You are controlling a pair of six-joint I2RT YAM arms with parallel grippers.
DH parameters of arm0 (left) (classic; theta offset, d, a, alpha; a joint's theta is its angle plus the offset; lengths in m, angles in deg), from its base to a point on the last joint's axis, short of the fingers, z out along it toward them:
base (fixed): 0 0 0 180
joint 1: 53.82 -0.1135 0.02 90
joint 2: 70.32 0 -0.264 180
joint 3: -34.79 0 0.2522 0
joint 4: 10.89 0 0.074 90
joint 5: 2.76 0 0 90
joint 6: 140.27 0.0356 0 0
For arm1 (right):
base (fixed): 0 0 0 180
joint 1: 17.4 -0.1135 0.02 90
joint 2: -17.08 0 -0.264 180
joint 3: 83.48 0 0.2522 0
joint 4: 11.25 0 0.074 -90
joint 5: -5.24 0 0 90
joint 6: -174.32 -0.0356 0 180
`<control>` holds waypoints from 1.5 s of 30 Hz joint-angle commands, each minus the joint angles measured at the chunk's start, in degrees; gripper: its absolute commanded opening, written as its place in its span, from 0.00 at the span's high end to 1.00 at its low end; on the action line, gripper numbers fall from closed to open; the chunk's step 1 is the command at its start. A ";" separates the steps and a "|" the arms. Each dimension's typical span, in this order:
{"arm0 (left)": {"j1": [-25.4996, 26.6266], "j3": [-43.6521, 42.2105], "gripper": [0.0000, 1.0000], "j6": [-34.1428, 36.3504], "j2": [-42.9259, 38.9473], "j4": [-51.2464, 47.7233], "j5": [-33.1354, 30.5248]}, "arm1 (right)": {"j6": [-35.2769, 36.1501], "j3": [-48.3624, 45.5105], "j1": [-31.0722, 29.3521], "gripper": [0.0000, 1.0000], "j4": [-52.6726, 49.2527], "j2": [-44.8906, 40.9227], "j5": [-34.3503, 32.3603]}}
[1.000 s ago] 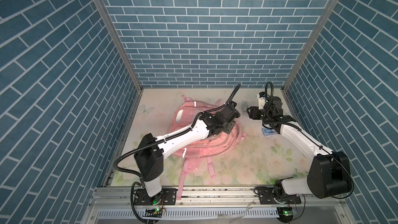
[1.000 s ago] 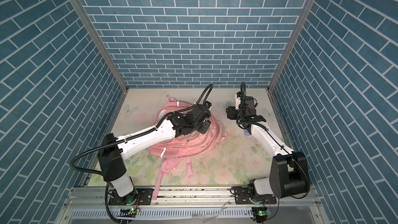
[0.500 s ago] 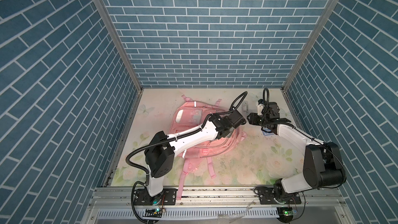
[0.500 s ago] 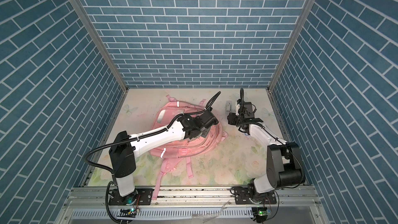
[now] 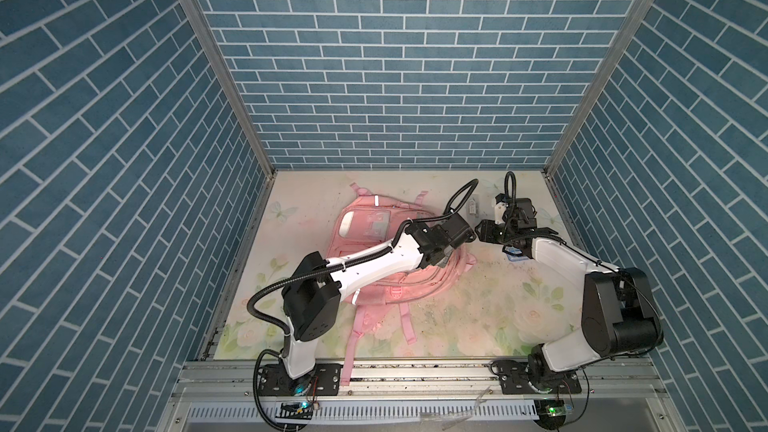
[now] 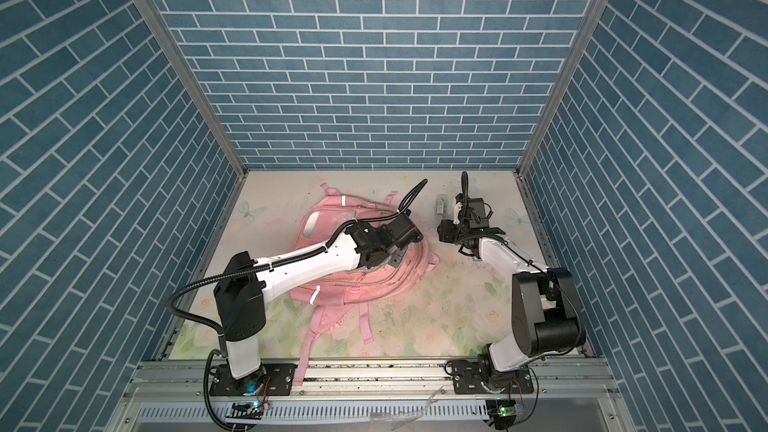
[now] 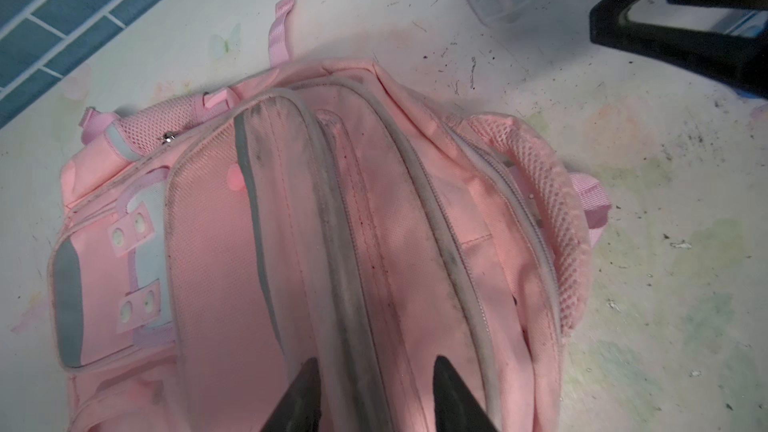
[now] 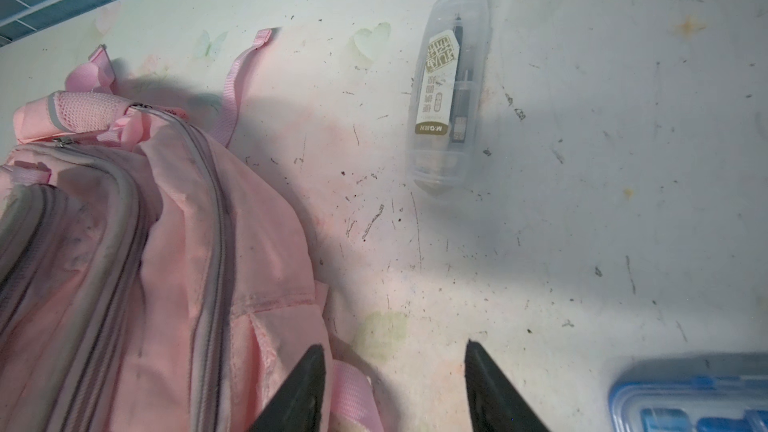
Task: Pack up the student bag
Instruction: 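Reach the right gripper to the clear pen case and grasp it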
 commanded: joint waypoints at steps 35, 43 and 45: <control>-9.80 -30.89 1.00 -6.75 -28.33 31.05 11.48 | -1.93 31.62 0.30 0.26 -8.74 31.08 -13.67; -10.24 -30.07 1.00 -5.26 -26.41 30.94 12.72 | -3.00 41.25 0.30 0.28 -13.61 39.72 -11.83; -10.53 -30.15 1.00 -5.08 -26.72 30.81 12.59 | -3.32 40.69 0.21 0.31 -13.60 39.99 -12.74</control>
